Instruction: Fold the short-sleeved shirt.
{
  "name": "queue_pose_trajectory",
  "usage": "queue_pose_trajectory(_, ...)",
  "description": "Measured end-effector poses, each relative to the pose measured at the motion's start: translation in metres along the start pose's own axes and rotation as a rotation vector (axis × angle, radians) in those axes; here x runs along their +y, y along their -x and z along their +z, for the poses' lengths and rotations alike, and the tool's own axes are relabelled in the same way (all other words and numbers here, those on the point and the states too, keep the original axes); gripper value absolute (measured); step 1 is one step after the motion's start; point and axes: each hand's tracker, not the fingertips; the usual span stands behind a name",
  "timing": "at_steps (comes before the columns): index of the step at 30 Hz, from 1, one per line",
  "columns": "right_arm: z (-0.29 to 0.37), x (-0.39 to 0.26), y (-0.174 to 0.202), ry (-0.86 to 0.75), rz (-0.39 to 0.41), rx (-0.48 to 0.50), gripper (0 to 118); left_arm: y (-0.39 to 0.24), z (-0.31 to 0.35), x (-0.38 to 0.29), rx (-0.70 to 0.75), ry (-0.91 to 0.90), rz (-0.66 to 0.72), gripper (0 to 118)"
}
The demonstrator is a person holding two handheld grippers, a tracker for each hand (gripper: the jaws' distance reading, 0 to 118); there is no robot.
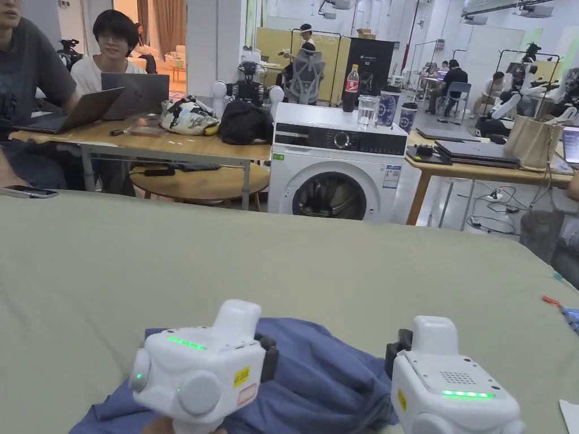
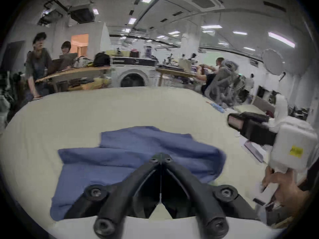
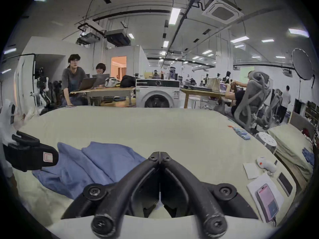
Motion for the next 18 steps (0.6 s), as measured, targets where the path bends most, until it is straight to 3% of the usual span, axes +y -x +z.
queue_pose_trajectory(5,-0.01,0.0,0.014,0.022,0.021,0.035,0,0.047,0.01,-0.012,0.077,0.047,0.067,0)
queue_pose_trajectory(10,-0.024,0.004,0.018,0.042,0.04,0.055,0,0.127,0.001,0.014,0.15,0.102,0.223,0)
queue_pose_trajectory(16,-0.041,0.005,0.017,0.068,0.062,0.058,0,0.192,-0.04,0.057,0.211,0.196,0.202,0)
queue_pose_trajectory(17,-0.041,0.005,0.018,0.073,0.065,0.056,0,0.201,-0.05,0.061,0.192,0.236,0.211,8)
queue_pose_trajectory(18,-0.043,0.005,0.017,0.079,0.07,0.056,0,0.212,-0.059,0.063,0.178,0.267,0.237,28)
